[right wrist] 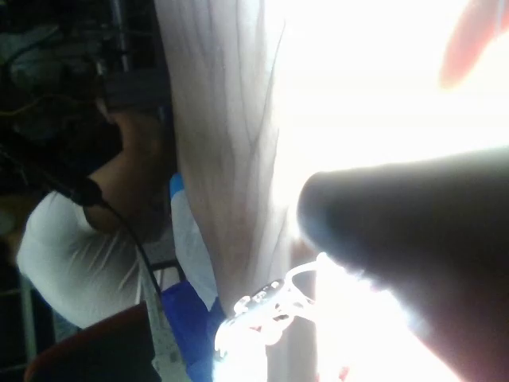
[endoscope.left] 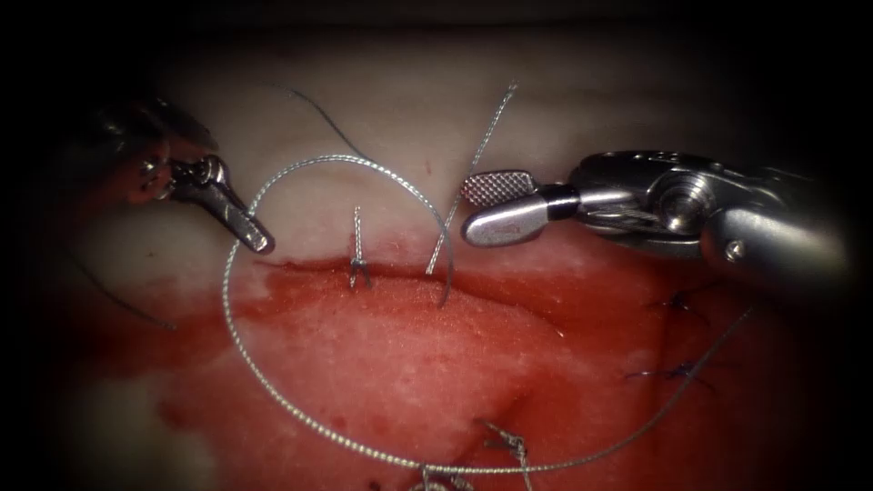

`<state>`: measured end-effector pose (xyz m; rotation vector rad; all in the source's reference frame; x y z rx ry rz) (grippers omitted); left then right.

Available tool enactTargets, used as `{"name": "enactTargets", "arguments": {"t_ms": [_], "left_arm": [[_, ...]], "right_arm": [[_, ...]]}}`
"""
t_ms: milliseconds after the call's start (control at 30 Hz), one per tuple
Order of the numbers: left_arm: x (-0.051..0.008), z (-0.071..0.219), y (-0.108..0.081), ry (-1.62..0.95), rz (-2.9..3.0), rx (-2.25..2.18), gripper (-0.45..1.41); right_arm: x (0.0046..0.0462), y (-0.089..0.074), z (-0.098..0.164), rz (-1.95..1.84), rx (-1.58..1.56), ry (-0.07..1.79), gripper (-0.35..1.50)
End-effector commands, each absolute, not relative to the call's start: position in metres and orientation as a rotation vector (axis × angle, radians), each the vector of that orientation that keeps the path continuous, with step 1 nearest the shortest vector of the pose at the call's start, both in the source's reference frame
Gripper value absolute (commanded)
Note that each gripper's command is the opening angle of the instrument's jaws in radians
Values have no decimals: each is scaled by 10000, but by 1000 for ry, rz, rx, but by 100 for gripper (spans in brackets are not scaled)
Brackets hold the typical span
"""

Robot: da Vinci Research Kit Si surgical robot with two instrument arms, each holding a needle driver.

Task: Wound Closure

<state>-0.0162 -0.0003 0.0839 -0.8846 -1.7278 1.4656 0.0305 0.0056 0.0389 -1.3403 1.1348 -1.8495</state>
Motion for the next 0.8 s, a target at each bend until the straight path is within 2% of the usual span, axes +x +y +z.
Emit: {"name": "enactTargets", "arguments": {"t_ms": [33,200,567,600,633,667,800], "left_arm": [[-163,829,11,-1720,1476,-902,-45],[-163,829,11,-1721,1475,-903,-45],[-163,828,10,-1718,1484,-896,-45],[-163,828,10,-1718,1484,-896,-45],[-162,828,10,-1718,1484,-896,-45],[-162,828,10,-1717,1486,-894,-45],[-161,828,9,-1716,1488,-894,-45]], "right_arm": [[317,71,368,-1879,-1313,1117,93],[329,67,358,-2012,-1140,1087,94],[352,66,370,-2002,-1100,1058,89],[353,66,372,-2001,-1100,1057,74],[354,67,373,-1976,-1081,1066,34],[352,68,374,-1970,-1076,1065,-35],[350,72,376,-1966,-1074,1041,-35]]}}
